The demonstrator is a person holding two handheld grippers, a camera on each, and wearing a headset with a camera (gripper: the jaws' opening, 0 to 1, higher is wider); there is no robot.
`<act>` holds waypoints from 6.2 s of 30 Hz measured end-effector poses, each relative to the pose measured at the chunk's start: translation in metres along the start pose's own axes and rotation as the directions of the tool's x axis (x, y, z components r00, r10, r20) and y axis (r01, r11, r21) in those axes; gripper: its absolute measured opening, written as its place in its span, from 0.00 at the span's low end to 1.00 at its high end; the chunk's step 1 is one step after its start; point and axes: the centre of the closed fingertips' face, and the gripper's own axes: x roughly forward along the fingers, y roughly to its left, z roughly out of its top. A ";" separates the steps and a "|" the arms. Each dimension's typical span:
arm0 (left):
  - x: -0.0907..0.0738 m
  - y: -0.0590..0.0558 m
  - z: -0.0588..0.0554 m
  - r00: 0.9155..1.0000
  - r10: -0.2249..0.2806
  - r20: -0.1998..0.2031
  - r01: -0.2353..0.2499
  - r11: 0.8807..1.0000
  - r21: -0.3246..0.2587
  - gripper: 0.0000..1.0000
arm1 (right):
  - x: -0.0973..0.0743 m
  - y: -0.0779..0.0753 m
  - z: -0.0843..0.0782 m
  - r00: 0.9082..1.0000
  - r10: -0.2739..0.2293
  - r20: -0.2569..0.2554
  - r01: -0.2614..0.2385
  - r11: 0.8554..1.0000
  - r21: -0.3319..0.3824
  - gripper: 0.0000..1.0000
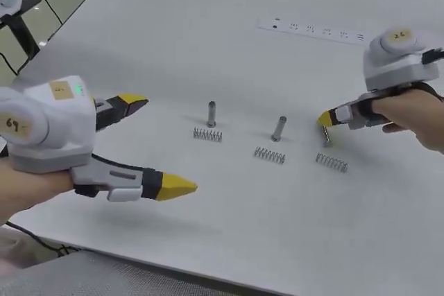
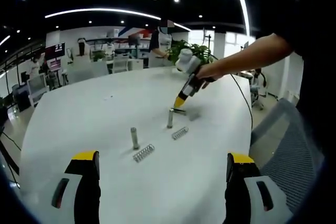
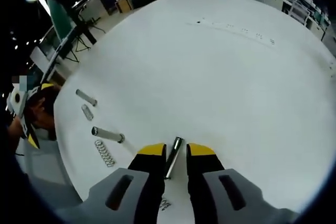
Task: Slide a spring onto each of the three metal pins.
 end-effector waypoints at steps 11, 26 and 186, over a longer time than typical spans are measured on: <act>-0.002 0.003 -0.001 1.000 0.007 0.003 -0.007 1.000 -0.007 0.98 | 0.006 -0.004 -0.008 0.998 -0.032 -0.058 0.033 0.999 0.021 0.11; 0.000 0.002 -0.001 1.000 -0.004 0.001 0.004 1.000 -0.010 0.98 | 0.010 -0.003 -0.007 0.996 -0.040 -0.074 0.039 0.999 -0.006 0.07; -0.003 0.001 0.005 1.000 0.007 0.016 -0.007 1.000 -0.010 0.98 | -0.048 0.022 -0.030 0.981 0.036 0.192 0.015 0.965 -0.260 0.37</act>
